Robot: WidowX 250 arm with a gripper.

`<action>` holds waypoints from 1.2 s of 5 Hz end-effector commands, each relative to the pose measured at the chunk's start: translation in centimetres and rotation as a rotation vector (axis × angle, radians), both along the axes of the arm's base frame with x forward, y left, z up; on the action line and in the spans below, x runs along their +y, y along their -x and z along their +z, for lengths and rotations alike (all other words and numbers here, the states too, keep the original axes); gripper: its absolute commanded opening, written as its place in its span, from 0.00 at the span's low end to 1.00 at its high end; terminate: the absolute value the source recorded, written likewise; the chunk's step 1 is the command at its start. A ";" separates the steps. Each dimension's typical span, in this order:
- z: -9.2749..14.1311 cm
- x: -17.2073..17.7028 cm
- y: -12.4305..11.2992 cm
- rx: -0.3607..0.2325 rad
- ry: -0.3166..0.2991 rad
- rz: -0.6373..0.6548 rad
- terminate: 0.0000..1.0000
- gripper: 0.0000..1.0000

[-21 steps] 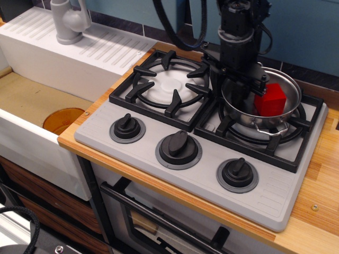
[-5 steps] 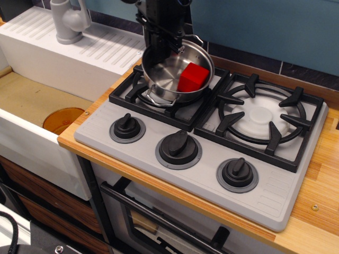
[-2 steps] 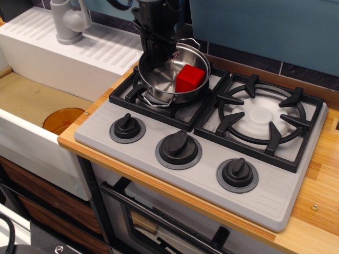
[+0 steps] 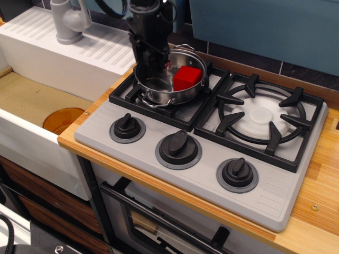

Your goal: Put redcube in pan and put pan on stove

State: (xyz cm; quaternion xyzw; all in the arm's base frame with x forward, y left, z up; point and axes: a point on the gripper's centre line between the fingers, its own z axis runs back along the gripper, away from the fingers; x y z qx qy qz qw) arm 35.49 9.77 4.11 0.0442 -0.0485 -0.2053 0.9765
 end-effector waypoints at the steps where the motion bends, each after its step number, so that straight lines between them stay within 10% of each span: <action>1: 5.2 -0.5 0.4 -0.041 -0.023 0.009 0.00 1.00; 6: 9.2 -2.0 0.2 0.001 -0.068 0.029 0.00 1.00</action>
